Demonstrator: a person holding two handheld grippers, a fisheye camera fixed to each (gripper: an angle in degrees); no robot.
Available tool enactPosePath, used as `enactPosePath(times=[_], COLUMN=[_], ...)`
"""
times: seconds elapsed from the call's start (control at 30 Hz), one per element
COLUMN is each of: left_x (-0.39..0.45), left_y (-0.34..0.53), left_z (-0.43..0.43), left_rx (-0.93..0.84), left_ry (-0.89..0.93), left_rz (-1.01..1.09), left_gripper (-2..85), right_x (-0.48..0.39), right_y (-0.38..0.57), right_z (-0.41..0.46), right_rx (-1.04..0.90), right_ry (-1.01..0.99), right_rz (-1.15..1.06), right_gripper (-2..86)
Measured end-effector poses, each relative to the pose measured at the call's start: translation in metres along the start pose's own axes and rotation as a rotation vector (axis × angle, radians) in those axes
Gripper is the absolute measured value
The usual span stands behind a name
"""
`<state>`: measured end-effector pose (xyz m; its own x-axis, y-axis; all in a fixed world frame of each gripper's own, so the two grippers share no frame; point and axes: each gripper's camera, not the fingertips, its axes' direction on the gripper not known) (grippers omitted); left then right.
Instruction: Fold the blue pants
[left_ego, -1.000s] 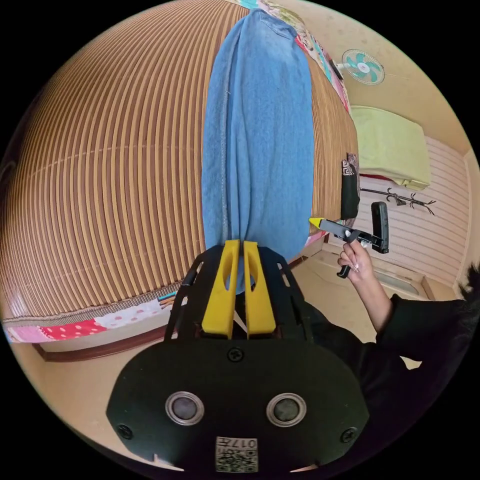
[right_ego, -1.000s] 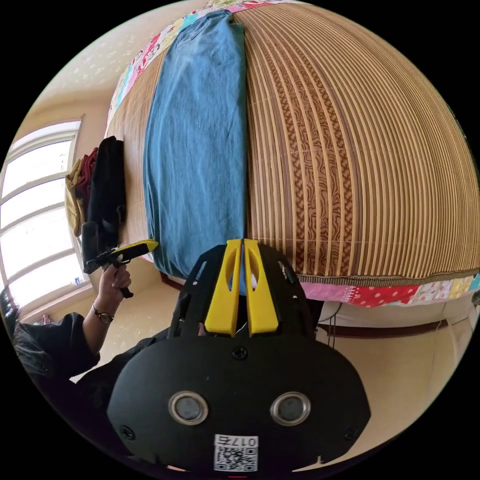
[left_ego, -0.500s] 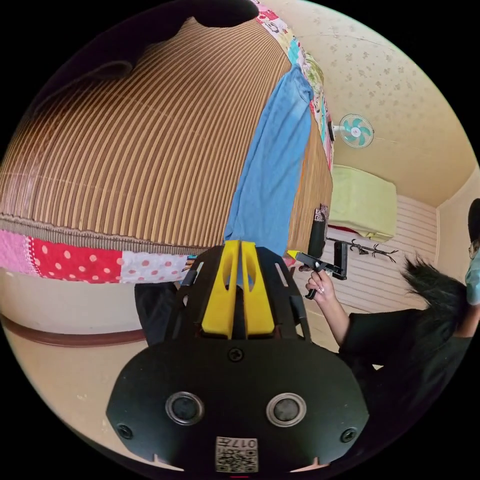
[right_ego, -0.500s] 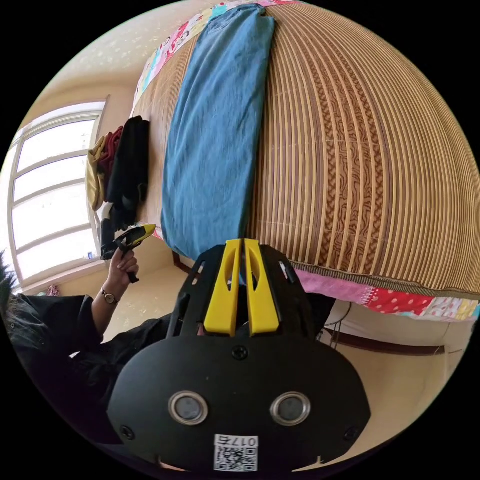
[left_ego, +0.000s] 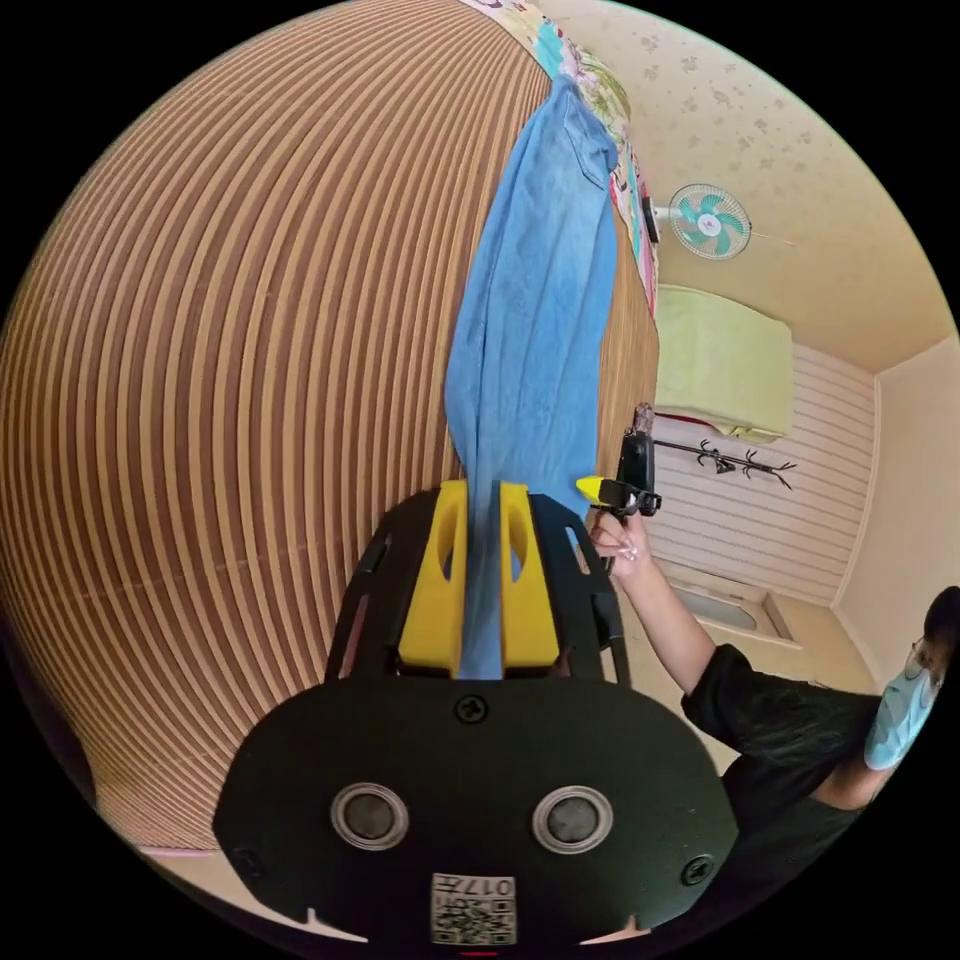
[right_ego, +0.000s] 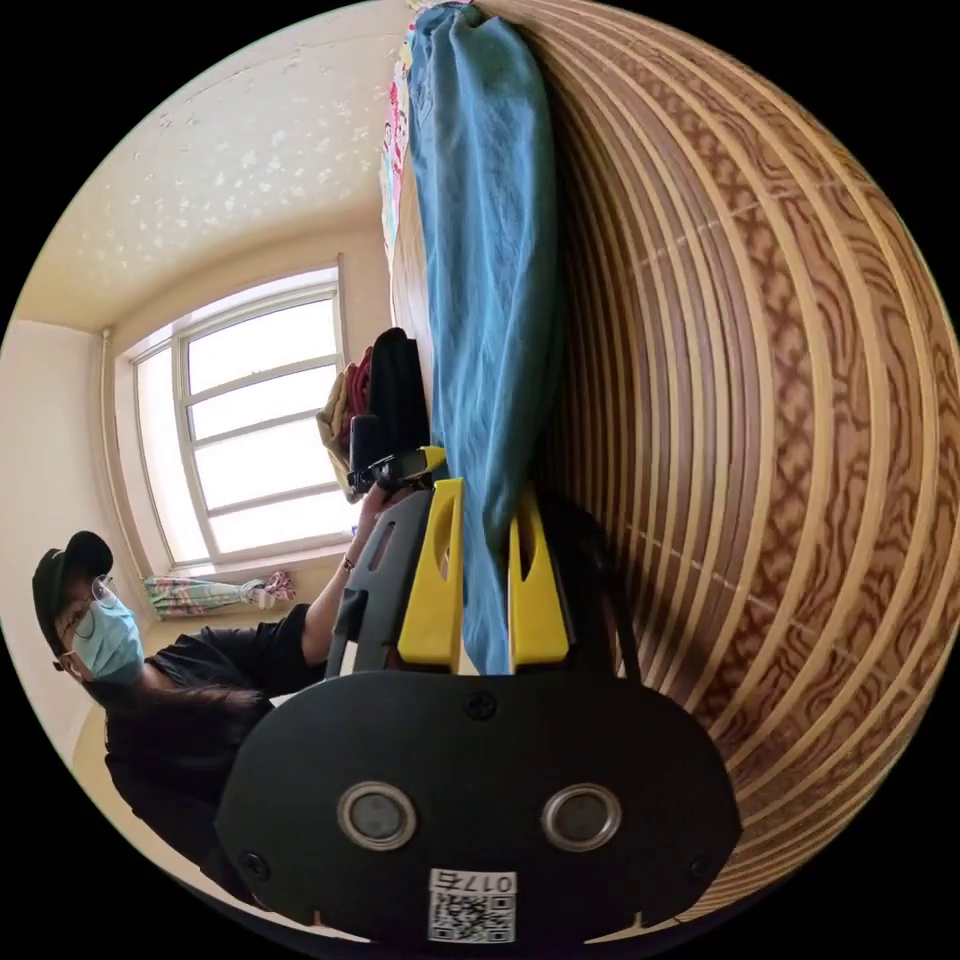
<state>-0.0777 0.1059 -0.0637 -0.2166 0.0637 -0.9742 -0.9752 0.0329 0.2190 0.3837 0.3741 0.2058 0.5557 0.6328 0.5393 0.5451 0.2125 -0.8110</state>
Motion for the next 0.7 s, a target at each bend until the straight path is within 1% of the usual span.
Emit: enactPosePath(times=[0.07, 0.1, 0.13, 0.17, 0.23, 0.27, 0.33, 0.37, 0.43, 0.47, 0.53, 0.6, 0.63, 0.7], left_x=[-0.003, -0.002, 0.004, 0.009, 0.042, 0.054, 0.120, 0.141, 0.220, 0.238, 0.303, 0.345, 0.368, 0.396], left_y=[0.006, 0.018, 0.035, 0.045, 0.091, 0.104, 0.158, 0.172, 0.224, 0.235, 0.268, 0.285, 0.291, 0.292], left_z=[0.008, 0.005, -0.005, -0.011, -0.040, -0.048, -0.078, -0.085, -0.113, -0.120, -0.147, -0.164, -0.173, -0.184], left_rx=[-0.010, 0.025, 0.083, 0.110, 0.201, 0.220, 0.253, 0.254, 0.301, 0.319, 0.370, 0.428, 0.464, 0.514], left_ry=[0.033, 0.096, 0.187, 0.231, 0.430, 0.475, 0.553, 0.555, 0.541, 0.541, 0.544, 0.530, 0.514, 0.466], left_rz=[-0.030, -0.021, 0.038, 0.071, 0.229, 0.279, 0.497, 0.556, 0.745, 0.779, 0.898, 0.955, 0.971, 0.951], left_gripper=[1.5, 0.9, 0.5, 0.4, 0.0, -0.1, -0.3, -0.3, -0.3, -0.3, -0.4, -0.4, -0.3, -0.3], right_x=[-0.010, -0.023, -0.038, -0.047, -0.099, -0.114, -0.187, -0.207, -0.282, -0.300, -0.369, -0.415, -0.441, -0.471], right_y=[0.004, 0.014, 0.029, 0.038, 0.083, 0.095, 0.147, 0.159, 0.201, 0.210, 0.236, 0.247, 0.251, 0.249], right_z=[0.001, -0.005, -0.016, -0.022, -0.051, -0.058, -0.084, -0.089, -0.111, -0.117, -0.138, -0.151, -0.159, -0.166], right_rx=[-0.005, 0.019, 0.054, 0.072, 0.130, 0.141, 0.162, 0.165, 0.203, 0.213, 0.235, 0.244, 0.257, 0.272], right_ry=[-0.048, -0.109, -0.163, -0.186, -0.265, -0.285, -0.331, -0.331, -0.334, -0.337, -0.328, -0.292, -0.243, -0.152], right_rz=[-0.036, -0.086, -0.126, -0.155, -0.304, -0.343, -0.536, -0.583, -0.736, -0.767, -0.898, -0.966, -1.005, -1.039], right_gripper=[2.6, 1.9, 1.4, 1.1, 0.5, 0.4, 0.1, 0.1, 0.0, 0.0, 0.0, 0.0, 0.0, -0.1])
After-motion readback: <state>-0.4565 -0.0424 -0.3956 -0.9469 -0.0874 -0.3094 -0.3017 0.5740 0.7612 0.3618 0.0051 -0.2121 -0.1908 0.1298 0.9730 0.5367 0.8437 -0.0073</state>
